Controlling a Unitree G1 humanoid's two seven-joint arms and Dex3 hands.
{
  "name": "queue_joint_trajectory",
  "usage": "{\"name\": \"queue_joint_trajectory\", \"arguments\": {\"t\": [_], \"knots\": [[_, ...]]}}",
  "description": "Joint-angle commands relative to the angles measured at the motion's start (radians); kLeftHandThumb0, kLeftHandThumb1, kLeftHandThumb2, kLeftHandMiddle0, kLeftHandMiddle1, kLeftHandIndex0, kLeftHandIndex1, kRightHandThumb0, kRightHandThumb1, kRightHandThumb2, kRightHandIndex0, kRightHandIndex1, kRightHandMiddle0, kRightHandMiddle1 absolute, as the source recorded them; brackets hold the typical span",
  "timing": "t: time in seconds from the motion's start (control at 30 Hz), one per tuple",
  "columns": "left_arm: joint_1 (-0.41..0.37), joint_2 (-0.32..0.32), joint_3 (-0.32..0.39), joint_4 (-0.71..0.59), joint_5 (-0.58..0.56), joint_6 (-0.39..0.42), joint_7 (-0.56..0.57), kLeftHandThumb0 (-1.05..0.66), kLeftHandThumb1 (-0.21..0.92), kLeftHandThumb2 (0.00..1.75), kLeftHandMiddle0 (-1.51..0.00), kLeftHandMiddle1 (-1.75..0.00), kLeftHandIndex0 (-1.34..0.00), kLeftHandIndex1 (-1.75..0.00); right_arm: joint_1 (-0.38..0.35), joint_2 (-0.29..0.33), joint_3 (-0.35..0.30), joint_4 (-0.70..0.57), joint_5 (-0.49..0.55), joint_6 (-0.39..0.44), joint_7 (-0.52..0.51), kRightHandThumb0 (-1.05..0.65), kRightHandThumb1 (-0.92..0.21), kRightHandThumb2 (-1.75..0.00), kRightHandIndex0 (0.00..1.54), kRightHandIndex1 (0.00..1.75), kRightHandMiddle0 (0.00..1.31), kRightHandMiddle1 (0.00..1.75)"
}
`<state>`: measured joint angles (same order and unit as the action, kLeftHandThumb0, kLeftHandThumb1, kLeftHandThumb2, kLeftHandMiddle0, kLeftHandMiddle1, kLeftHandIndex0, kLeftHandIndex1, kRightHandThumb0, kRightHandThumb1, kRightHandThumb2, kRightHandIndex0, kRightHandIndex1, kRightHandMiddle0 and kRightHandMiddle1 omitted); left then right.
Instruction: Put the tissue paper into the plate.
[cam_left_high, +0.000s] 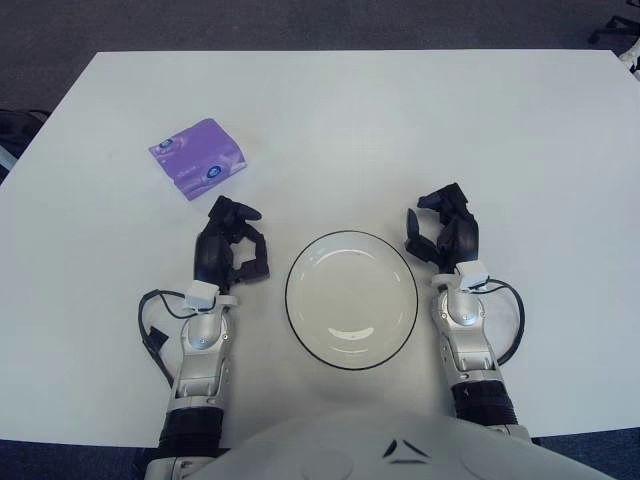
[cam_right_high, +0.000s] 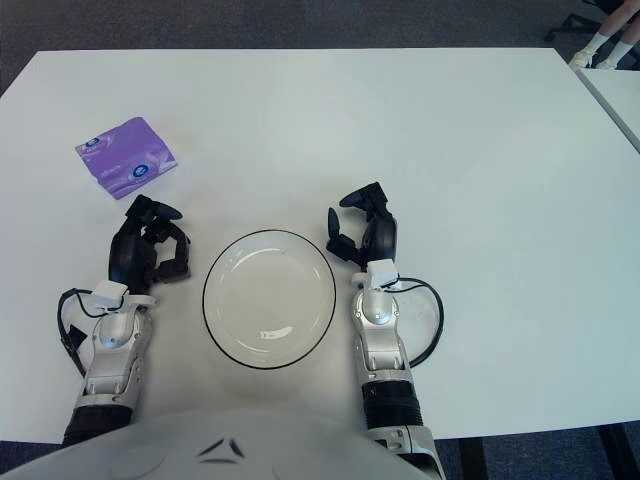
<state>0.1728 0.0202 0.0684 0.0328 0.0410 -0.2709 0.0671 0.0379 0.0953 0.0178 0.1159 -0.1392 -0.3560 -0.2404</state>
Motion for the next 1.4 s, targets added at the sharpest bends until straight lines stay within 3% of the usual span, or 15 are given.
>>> {"name": "queue_joint_trajectory", "arguments": {"t": [0.0, 0.4, 0.6, 0.83, 0.97, 1.03, 1.07, 1.1, 1.17, 1.3, 1.33, 1.37], "knots": [[0.049, 0.003, 0.007, 0.049, -0.006, 0.035, -0.006, -0.01, 0.23, 1.41, -0.7, -1.68, -0.44, -1.75, 0.076, -0.004, -0.007, 0.079, -0.005, 0.049, -0.003, -0.01, -0.49, -1.01, 0.55, 1.42, 0.41, 1.75], [0.049, 0.005, 0.01, 0.04, 0.033, 0.029, 0.025, -0.01, 0.24, 1.4, -0.7, -1.67, -0.43, -1.75, 0.075, -0.002, -0.008, 0.084, 0.004, 0.046, 0.001, -0.01, -0.51, -0.99, 0.55, 1.42, 0.39, 1.75], [0.072, 0.029, -0.014, -0.099, 0.21, 0.067, 0.095, -0.01, 0.25, 1.39, -0.71, -1.65, -0.42, -1.75, 0.073, -0.002, -0.007, 0.086, 0.006, 0.051, 0.003, -0.01, -0.52, -0.98, 0.55, 1.42, 0.37, 1.75], [0.051, 0.129, -0.01, -0.211, 0.489, 0.103, 0.155, -0.01, 0.2, 1.47, -0.72, -1.73, -0.44, -1.75, 0.07, 0.0, -0.005, 0.092, 0.007, 0.05, 0.002, -0.01, -0.52, -0.97, 0.55, 1.43, 0.37, 1.75], [0.05, 0.164, -0.011, -0.265, 0.577, 0.126, 0.16, -0.01, 0.21, 1.46, -0.71, -1.74, -0.44, -1.75, 0.067, 0.0, -0.005, 0.102, 0.008, 0.037, 0.003, -0.01, -0.52, -0.98, 0.55, 1.42, 0.37, 1.75], [0.051, 0.182, -0.009, -0.293, 0.597, 0.128, 0.156, -0.01, 0.26, 1.38, -0.67, -1.69, -0.43, -1.75, 0.065, 0.0, -0.005, 0.108, 0.01, 0.031, 0.004, -0.01, -0.52, -0.98, 0.56, 1.42, 0.37, 1.75], [0.052, 0.197, -0.002, -0.317, 0.605, 0.129, 0.146, -0.01, 0.33, 1.29, -0.62, -1.67, -0.39, -1.75, 0.063, 0.0, -0.006, 0.113, 0.014, 0.027, 0.006, -0.01, -0.52, -0.98, 0.56, 1.42, 0.37, 1.75], [0.053, 0.206, 0.003, -0.333, 0.609, 0.131, 0.139, -0.14, 0.47, 1.12, -0.5, -1.7, -0.36, -1.75, 0.062, 0.0, -0.007, 0.116, 0.016, 0.024, 0.007, -0.01, -0.51, -0.98, 0.56, 1.42, 0.37, 1.75], [0.05, 0.223, 0.008, -0.344, 0.619, 0.129, 0.136, -0.26, 0.6, 0.95, -0.37, -1.72, -0.33, -1.75, 0.058, 0.001, -0.008, 0.123, 0.019, 0.019, 0.008, -0.01, -0.51, -0.99, 0.56, 1.42, 0.38, 1.75], [0.045, 0.259, 0.016, -0.329, 0.643, 0.112, 0.155, -0.34, 0.8, 0.69, -0.17, -1.74, -0.26, -1.75, 0.053, 0.002, -0.009, 0.135, 0.017, 0.008, 0.004, -0.01, -0.5, -0.99, 0.57, 1.41, 0.39, 1.75], [0.042, 0.271, 0.02, -0.32, 0.651, 0.108, 0.165, -0.56, 0.83, 0.68, -0.11, -1.74, -0.16, -1.74, 0.052, 0.002, -0.009, 0.137, 0.016, 0.007, 0.003, -0.01, -0.5, -1.0, 0.57, 1.41, 0.39, 1.75], [0.04, 0.279, 0.023, -0.314, 0.658, 0.104, 0.172, -0.65, 0.84, 0.67, -0.09, -1.74, -0.13, -1.73, 0.051, 0.002, -0.009, 0.139, 0.015, 0.006, 0.002, -0.01, -0.5, -1.0, 0.57, 1.41, 0.39, 1.75]]}}
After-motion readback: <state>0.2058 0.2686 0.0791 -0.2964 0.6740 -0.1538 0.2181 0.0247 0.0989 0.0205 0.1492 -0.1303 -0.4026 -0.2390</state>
